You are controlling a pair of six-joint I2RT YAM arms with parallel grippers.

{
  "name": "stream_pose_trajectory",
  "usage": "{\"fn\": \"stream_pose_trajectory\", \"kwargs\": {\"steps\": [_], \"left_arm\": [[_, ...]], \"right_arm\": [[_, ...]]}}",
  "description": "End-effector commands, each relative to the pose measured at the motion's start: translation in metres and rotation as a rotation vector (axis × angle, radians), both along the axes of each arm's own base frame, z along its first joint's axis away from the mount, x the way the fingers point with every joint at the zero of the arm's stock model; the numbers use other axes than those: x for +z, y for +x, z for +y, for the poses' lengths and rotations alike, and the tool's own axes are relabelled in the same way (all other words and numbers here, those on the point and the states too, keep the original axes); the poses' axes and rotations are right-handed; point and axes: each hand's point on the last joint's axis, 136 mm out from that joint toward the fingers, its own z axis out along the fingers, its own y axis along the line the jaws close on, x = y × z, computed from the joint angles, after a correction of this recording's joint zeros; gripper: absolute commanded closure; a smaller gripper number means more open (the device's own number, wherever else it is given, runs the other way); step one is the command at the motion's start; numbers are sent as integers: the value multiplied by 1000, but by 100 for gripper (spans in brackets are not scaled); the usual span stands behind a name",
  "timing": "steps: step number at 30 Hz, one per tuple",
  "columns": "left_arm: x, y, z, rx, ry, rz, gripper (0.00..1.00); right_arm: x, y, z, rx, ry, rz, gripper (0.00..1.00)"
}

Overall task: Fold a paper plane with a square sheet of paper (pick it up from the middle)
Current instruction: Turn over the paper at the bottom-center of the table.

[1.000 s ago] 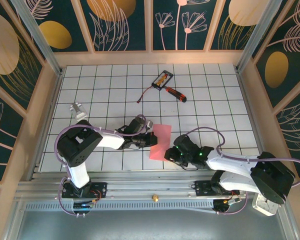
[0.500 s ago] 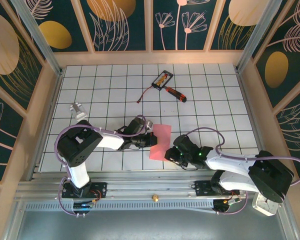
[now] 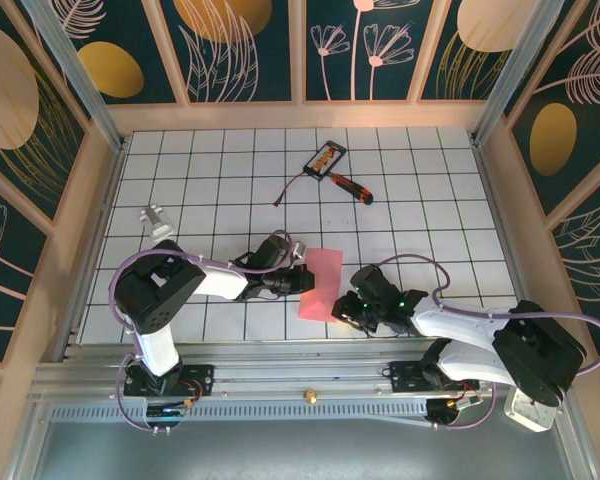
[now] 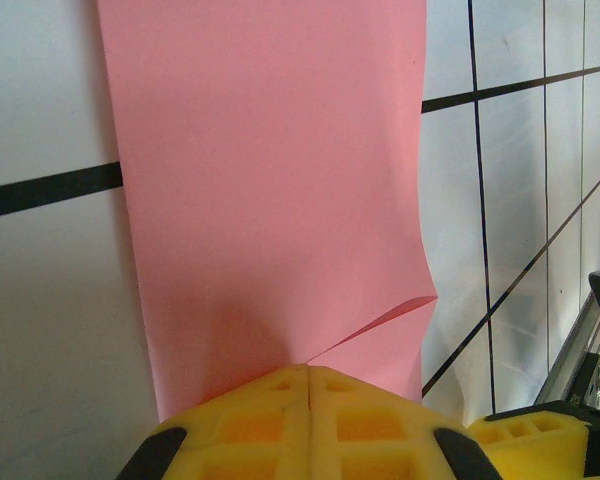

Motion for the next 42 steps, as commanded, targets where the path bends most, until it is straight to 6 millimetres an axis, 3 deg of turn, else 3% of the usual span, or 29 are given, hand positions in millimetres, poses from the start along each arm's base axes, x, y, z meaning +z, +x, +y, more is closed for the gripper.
{"fn": "stream_pose_trajectory", "kwargs": {"steps": [1,11,18,20,24,32,42], "left_arm": [[-24,-16,12,-27,57,60,100],[-24,-17,13,-16,62,62,100],[-23,-6,42,158,107,33,100],[-26,-7,53,245,92,45,100],[-10,-6,59,361,-9,68,100],[-18,-11,55,344,-12,97,100],[-20,-13,53,317,-13,99,100]], "right_arm": [[36,38,33,8,159,-185,72],[44,49,34,20,174,-209,73],[70,64,14,17,120,-290,74],[67,61,9,18,98,-286,74],[56,52,13,40,45,-272,70],[28,33,40,129,-153,-247,66],[14,25,30,130,-324,-245,64]]}}
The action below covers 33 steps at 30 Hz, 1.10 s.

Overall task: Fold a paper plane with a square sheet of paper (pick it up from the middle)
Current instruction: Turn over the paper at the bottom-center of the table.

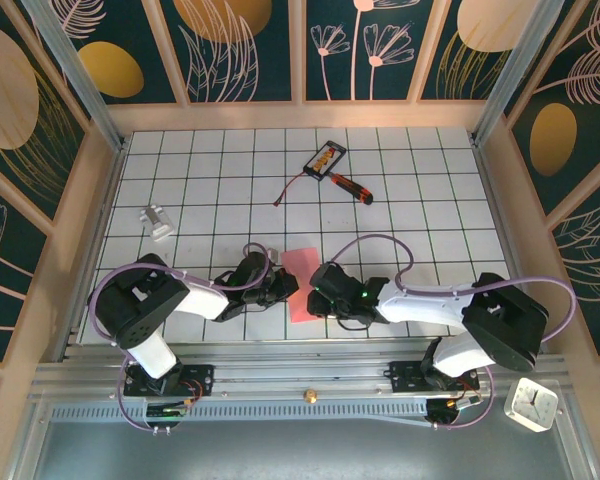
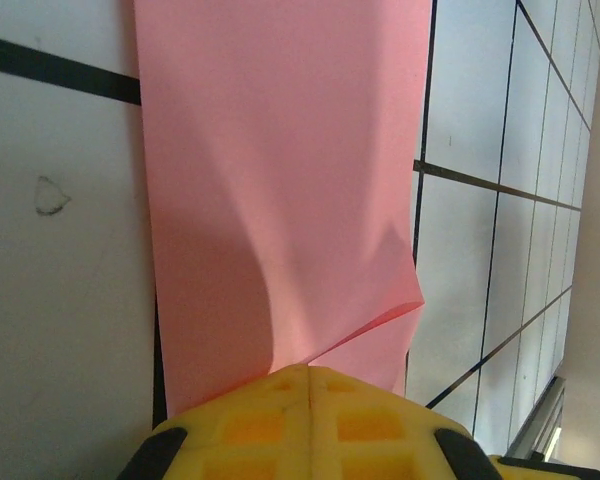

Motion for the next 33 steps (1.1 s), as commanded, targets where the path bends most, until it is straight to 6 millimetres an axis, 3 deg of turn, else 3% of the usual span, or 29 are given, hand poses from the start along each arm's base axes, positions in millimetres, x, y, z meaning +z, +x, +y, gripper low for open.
{"fn": "stream_pose_trajectory", "kwargs": {"steps": [1,19,33], "left_arm": [[-20,-10,8,2,48,58,100],[-19,-12,6,-17,41,53,100],[-28,-15,6,-28,53,73,100]], "right_arm": [[-1,3,-19,-56,-79,-22,64],[-15,-12,-8,-30,-18,51,62],[5,-1,12,12,150,11,62]]}}
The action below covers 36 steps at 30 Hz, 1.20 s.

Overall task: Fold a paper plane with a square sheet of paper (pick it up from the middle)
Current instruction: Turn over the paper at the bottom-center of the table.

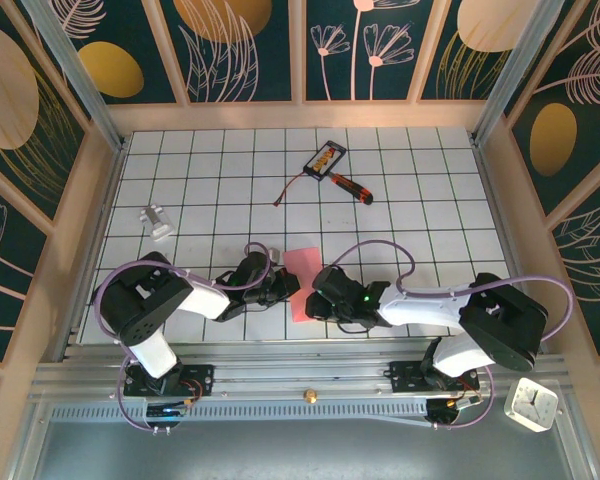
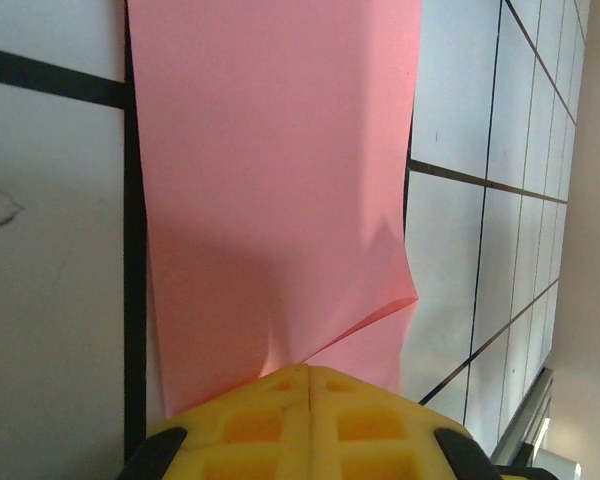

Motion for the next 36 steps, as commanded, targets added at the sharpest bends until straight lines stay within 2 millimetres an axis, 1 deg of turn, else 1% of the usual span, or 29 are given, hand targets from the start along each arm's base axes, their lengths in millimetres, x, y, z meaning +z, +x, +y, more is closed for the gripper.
{"fn": "stream_pose_trajectory", "kwargs": {"steps": [1,6,11,16,24,30,34,36], "left_arm": [[-28,-14,11,-9,78,75,100],[-27,-14,11,-12,79,74,100],[-28,-15,11,-14,80,75,100],[-28,-15,11,-17,80,76,100],[-27,-15,11,-18,77,74,100],[-28,-16,11,-22,79,75,100],[-28,-17,11,-24,77,76,100],[-28,-17,11,-24,75,74,100]], "right_arm": [[13,7,4,4,61,-38,62],[15,9,-16,-19,-40,-60,62],[7,1,-25,-33,-84,-31,62],[-2,-1,-29,-35,-117,-19,62],[-10,-2,-17,-8,-101,-2,62],[7,5,0,3,32,-36,62],[11,11,4,0,94,-45,61],[11,14,2,-6,108,-48,61]]}}
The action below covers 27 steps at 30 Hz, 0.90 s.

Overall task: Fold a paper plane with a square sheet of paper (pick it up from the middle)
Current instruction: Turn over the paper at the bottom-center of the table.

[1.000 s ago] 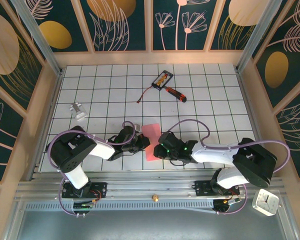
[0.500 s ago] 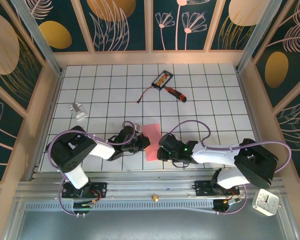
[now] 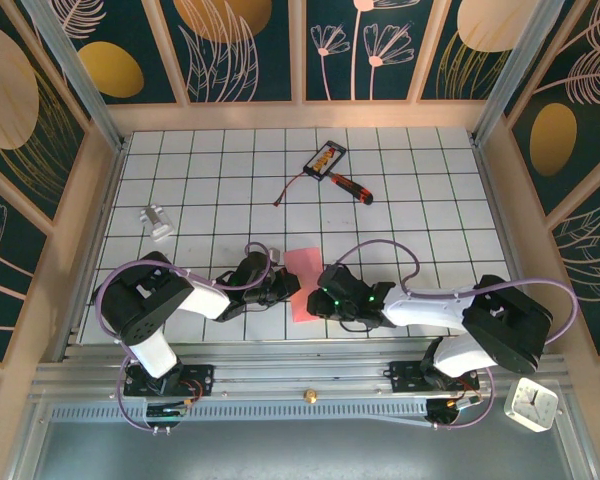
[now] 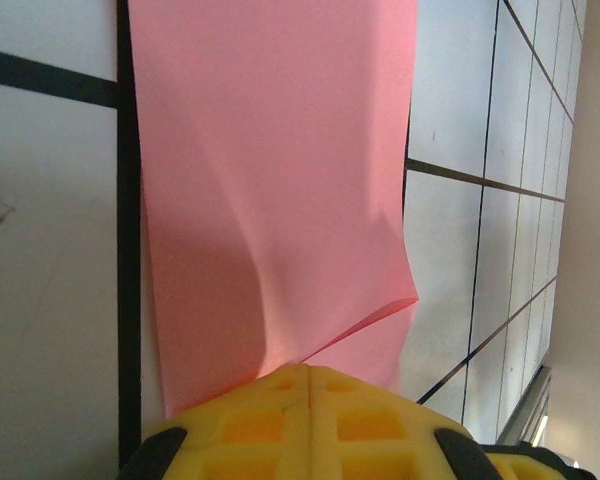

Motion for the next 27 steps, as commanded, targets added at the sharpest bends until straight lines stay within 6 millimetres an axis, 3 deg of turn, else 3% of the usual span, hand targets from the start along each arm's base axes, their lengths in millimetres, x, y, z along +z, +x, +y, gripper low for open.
{"fn": "stream_pose_trajectory", "kwargs": {"steps": [1,7,14,19,27], "left_arm": [[-27,-17,12,-20,79,74,100],[-27,-16,12,-19,79,75,100],[-29,-17,12,-24,79,79,100],[-29,-18,12,-25,82,78,100],[-30,-18,13,-25,80,80,100]], "right_arm": [[8,7,3,4,57,-30,61],[14,3,-16,-8,-65,-33,61],[-2,-9,-30,-36,-147,8,61],[-9,-9,-27,-26,-159,15,61],[-4,-6,-7,0,-66,0,61]]}}
